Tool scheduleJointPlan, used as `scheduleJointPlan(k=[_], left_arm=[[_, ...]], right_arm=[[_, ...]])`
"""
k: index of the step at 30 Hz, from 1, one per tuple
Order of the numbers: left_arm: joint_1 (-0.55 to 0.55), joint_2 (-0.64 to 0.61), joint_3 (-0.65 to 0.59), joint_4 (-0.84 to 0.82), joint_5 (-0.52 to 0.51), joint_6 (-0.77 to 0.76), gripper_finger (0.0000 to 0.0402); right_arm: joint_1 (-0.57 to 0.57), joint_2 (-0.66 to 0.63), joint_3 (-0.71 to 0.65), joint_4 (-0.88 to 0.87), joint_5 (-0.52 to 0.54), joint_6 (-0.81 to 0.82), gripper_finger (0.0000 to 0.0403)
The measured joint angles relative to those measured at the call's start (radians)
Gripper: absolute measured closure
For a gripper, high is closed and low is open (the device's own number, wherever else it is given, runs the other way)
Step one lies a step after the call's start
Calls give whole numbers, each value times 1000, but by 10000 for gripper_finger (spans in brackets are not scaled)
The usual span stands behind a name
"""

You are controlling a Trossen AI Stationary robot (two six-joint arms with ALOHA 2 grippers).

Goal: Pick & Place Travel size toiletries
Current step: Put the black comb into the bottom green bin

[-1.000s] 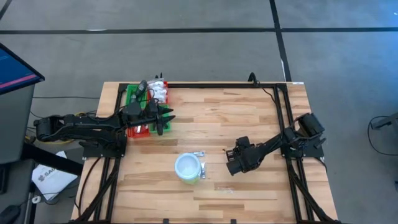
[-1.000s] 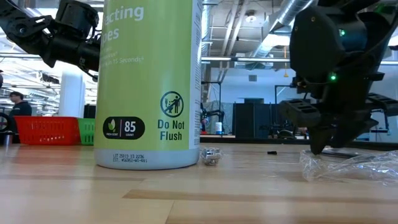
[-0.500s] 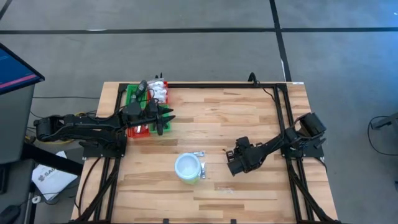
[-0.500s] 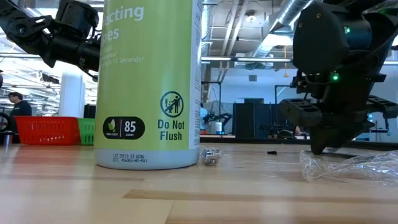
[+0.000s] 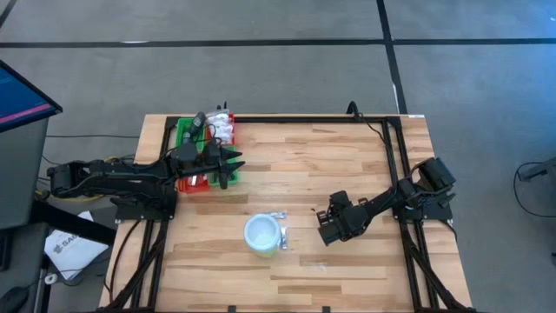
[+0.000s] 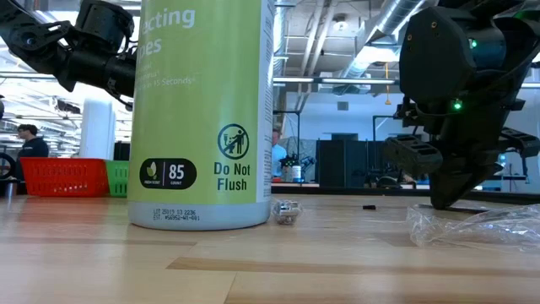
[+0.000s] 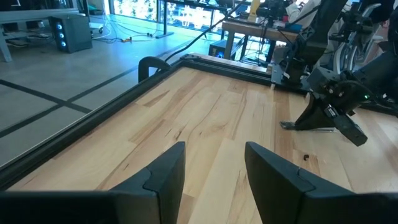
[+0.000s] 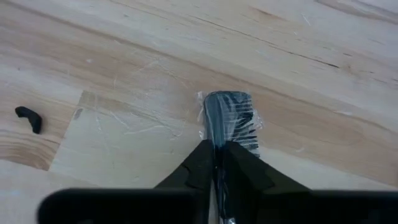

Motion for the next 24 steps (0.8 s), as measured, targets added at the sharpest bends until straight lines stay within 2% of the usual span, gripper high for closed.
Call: scheduleJointPlan(k=[5, 16, 24], left_arm=[[0, 0, 0, -1, 0, 0, 243], [0, 0, 0, -1, 0, 0, 243], [0, 0, 0, -1, 0, 0, 243]], right_arm=[[-2, 6, 47, -62, -30, -41, 400], [-3, 9, 85, -133, -46, -52, 403], [-3, 8, 185, -270, 25, -78, 403]])
